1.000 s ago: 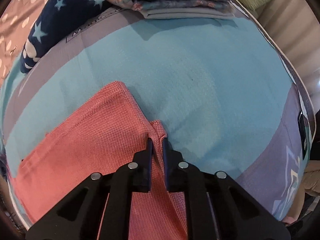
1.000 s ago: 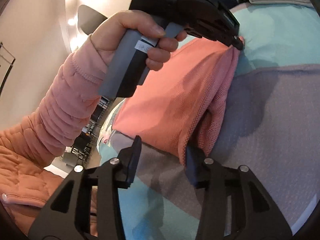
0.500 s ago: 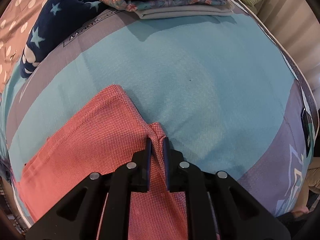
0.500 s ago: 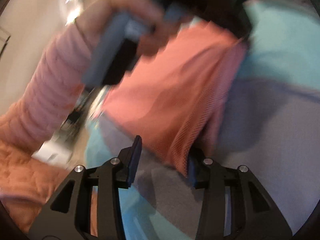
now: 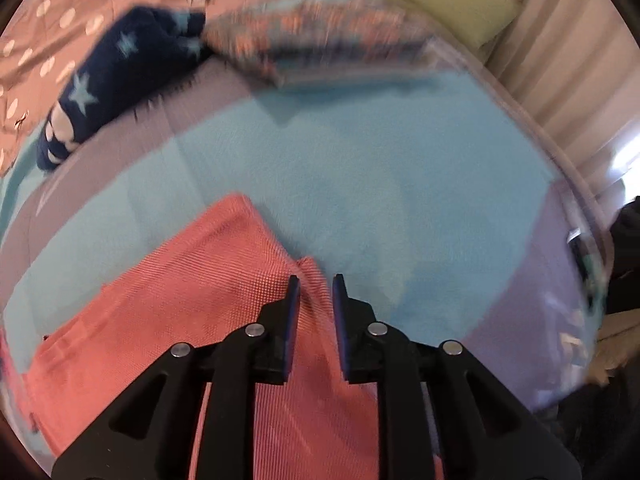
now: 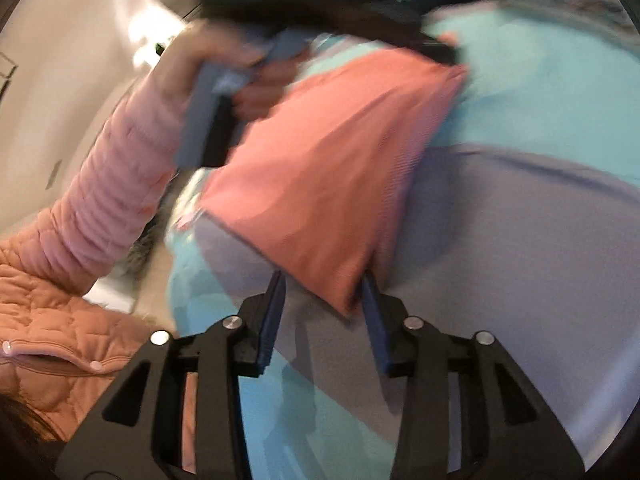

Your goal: Fold small clothes

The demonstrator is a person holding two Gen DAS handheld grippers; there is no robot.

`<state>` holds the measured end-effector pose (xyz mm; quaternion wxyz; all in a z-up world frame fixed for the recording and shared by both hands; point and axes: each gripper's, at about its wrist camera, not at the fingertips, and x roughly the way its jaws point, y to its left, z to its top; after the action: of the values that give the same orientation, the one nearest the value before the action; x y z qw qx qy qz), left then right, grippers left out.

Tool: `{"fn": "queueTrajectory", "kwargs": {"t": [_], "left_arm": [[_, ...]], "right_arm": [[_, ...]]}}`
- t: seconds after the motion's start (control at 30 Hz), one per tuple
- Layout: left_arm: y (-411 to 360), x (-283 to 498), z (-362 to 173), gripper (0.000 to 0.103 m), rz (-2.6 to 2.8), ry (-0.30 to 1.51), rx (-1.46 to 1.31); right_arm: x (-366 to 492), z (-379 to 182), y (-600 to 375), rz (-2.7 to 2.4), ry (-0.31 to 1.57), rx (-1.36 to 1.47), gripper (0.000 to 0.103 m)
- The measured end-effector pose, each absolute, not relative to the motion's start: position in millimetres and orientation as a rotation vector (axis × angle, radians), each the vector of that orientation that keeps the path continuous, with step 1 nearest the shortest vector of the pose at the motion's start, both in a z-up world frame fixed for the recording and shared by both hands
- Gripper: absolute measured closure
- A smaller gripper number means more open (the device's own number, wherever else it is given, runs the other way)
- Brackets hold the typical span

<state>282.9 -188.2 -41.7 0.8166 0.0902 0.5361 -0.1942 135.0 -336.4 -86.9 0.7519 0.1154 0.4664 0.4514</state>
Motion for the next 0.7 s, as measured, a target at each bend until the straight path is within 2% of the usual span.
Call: {"fn": "queueTrajectory", "kwargs": {"t": [0.13, 0.2, 0.23, 0.33, 0.5, 0.53, 0.57, 0.63, 0.7], "left_arm": [[-153.9, 246.6, 4.0, 0.058, -0.448, 0.971, 0.141], [-139.7, 224.3, 14.0, 0.056, -0.452, 0.914, 0.148], [-127.6, 209.4, 15.8, 0.052, -0.457, 0.9, 0.156], [-95.9, 170.0, 6.9, 0.048, -0.439, 0.886, 0.173], [-48.1, 124.7, -35.4, 0.042, -0.361, 0.936, 0.154], [-39.4, 117.7, -54.3, 0.042, -0.338, 0.972, 0.139], [-33.2, 113.8, -64.9, 0.042, -0.325, 0.991, 0.13], [-16.5, 100.4, -81.0, 0.042, -0.302, 0.976, 0.086], [1.0, 84.1, -75.4, 0.042, -0.335, 0.926, -0.025]], "right_arm": [[115.6, -85.4, -351.5, 0.901, 1.004, 0.313, 0.055], [113.4, -90.9, -347.7, 0.892, 1.009, 0.354, 0.05], [110.7, -93.0, -340.2, 0.89, 1.009, 0.367, 0.049], [117.1, -98.7, -332.3, 0.863, 0.997, 0.456, 0.049], [128.3, -113.9, -324.5, 0.752, 1.027, 0.522, 0.077], [130.4, -121.6, -324.7, 0.696, 1.066, 0.479, 0.095], [131.4, -126.6, -325.7, 0.662, 1.087, 0.482, 0.101], [129.4, -122.7, -328.4, 0.636, 1.099, 0.5, 0.101], [124.1, -104.5, -328.3, 0.549, 1.064, 0.421, 0.089]]}}
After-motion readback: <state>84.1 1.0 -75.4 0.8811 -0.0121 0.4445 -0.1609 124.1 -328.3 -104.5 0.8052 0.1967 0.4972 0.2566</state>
